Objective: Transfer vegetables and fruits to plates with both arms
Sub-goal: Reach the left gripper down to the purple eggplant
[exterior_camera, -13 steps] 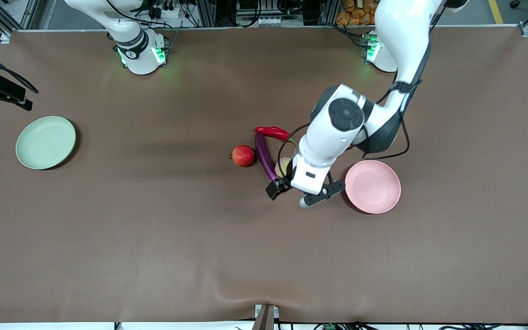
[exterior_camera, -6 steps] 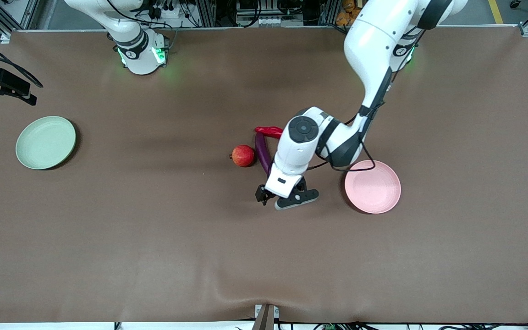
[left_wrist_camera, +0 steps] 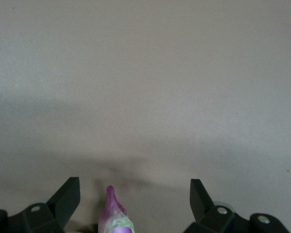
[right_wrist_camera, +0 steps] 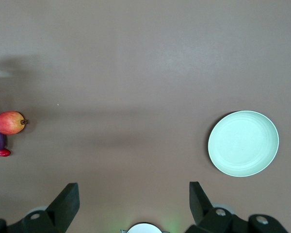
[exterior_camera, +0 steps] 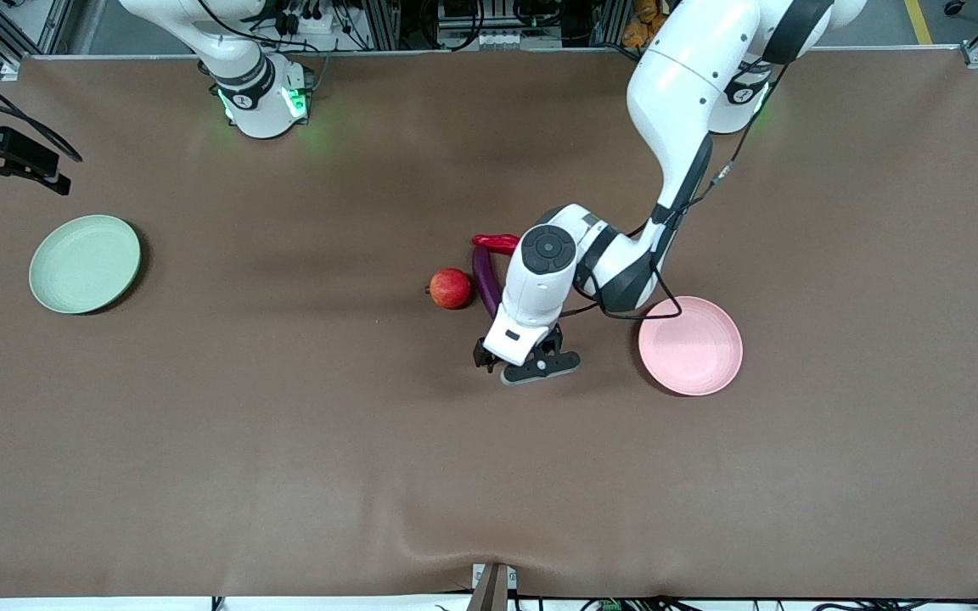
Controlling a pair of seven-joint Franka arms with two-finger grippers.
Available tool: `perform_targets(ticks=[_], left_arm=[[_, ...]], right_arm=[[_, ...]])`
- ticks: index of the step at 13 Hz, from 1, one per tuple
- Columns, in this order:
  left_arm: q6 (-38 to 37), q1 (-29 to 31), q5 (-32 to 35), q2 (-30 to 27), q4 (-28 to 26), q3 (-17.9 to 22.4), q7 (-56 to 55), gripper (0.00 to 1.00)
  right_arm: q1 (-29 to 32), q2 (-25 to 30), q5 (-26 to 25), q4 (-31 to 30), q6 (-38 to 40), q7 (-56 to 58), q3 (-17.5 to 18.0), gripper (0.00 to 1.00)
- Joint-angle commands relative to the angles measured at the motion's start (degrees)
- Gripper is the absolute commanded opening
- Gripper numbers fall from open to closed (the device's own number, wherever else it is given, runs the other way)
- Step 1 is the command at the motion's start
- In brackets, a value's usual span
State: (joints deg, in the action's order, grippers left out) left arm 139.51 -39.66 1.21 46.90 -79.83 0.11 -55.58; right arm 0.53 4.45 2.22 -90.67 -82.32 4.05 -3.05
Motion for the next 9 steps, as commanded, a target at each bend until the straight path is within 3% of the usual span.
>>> perform_targets(ticks=[1,4,6,9], left_arm=[[-2.0,0.0,-1.7,-1.5,2.9,0.0,-1.4,1.0],[-6.3,-0.7,-4.5,-5.4,4.9,0.2,-11.5,1.0],[-11.1,-4.4,-4.0,-7.5,4.4,0.9,-20.4,1.0],[-16.6,-5.5,-3.9,-7.0,4.4,0.9,-31.9,1.0]], right_arm=[[0.9,2.0,1.0,-2.0,-0.8,0.4,0.4,1.0],[1.0,1.9,1.0,-2.0,-0.8,0.3,0.3,1.0],[1.0,1.9,1.0,-2.0,-0.7,0.3,0.3,1.0],[1.1,1.1,0.9,-0.6,-0.1,0.2,0.2,1.0]])
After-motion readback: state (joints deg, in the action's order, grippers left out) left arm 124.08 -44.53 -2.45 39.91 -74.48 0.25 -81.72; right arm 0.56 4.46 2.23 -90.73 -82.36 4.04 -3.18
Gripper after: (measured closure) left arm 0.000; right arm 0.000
